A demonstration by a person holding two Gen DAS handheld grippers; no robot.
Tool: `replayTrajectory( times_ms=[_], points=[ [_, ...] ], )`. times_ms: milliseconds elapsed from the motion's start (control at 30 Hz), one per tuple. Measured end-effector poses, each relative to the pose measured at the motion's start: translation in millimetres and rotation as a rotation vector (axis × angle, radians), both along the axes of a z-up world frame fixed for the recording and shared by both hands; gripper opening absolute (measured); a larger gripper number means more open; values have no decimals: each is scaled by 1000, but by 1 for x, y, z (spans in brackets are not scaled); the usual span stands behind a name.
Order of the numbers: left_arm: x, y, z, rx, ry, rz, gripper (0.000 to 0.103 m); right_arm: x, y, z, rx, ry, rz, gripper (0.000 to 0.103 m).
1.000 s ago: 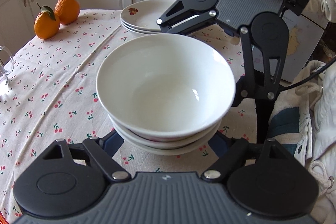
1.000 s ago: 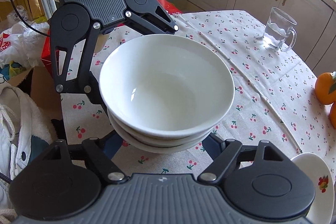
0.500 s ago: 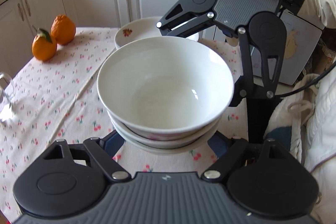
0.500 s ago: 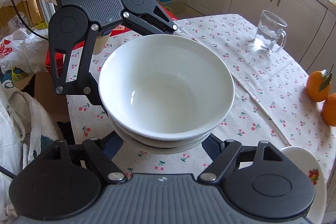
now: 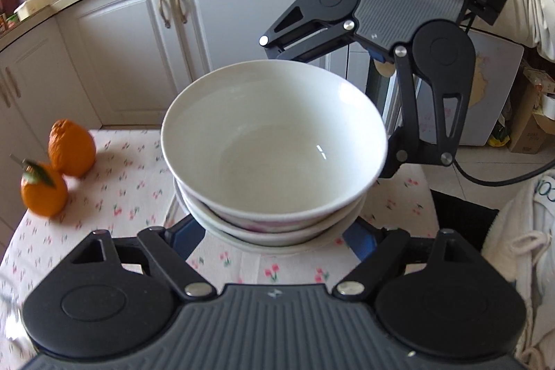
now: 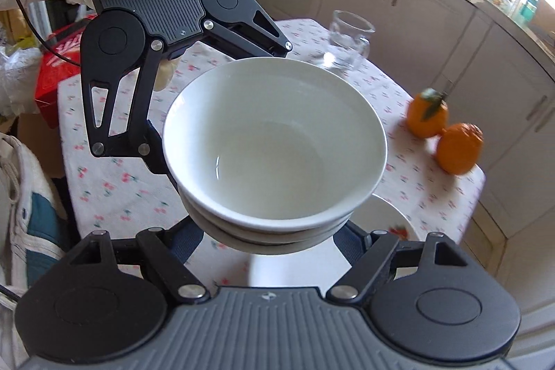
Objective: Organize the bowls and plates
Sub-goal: 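Carry the bowl stack with both grippers and lower it onto the plate stack, then open both grippers and pull them back from the stacked dishes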
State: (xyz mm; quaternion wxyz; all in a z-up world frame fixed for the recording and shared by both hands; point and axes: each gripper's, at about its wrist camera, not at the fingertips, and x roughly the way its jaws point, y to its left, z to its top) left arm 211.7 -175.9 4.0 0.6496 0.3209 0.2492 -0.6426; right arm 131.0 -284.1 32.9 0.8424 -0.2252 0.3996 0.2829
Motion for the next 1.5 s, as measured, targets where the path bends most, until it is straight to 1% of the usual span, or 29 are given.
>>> replayTrajectory(
  times_ms=[133,333,700,1133,1167,1267,1333,1400,1500],
  points=[
    [9,-29,-10,10,6,-24,85,7,-26,-7,-13,2,-41,85],
    [18,-54,-25,31,25,-44,85,13,-54,-21,-11,30,-79,85],
    [25,-66,-33,52,54,-44,85,23,-76,-39,32,73,-101,85],
    [32,-66,-33,52,81,-28,85,29,-82,-44,55,93,-103,85],
    [31,-66,-32,49,79,-26,86,29,-82,-44,55,92,-105,85],
    [26,-64,-31,45,38,-26,89,28,-81,-45,46,86,-111,86],
    [20,-63,-31,51,9,-32,93,25,-78,-45,37,78,-113,92],
    [14,-61,-32,65,-25,-17,93,21,-76,-42,32,60,-118,99],
    [7,-50,-30,52,-57,29,93,12,-75,-36,36,43,-142,100]
  ],
)
